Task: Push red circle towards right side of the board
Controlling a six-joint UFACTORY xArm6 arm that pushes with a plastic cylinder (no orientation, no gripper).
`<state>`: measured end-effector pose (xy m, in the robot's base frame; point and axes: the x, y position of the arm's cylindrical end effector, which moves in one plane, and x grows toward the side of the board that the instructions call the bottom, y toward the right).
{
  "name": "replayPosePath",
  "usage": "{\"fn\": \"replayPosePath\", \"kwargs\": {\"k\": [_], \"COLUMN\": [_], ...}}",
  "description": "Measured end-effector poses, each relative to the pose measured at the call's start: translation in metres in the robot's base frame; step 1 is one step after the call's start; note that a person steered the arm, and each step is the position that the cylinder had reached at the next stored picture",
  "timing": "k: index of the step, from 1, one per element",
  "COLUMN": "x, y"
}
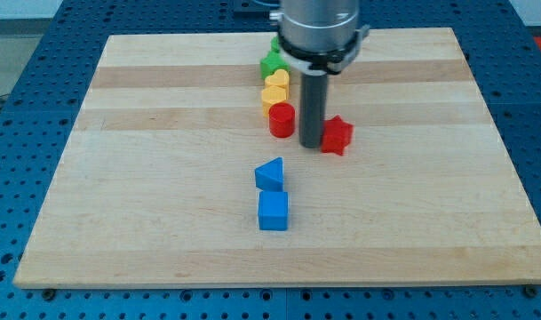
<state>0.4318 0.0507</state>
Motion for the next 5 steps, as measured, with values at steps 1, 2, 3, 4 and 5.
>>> {"fn": "replayPosePath", "kwargs": {"k": [1, 2, 3, 4, 5], "x": [-0.005, -0.01, -0.011, -0.01, -0.01], "y": [0.035, 0.075, 0.088, 0.079, 0.032]}}
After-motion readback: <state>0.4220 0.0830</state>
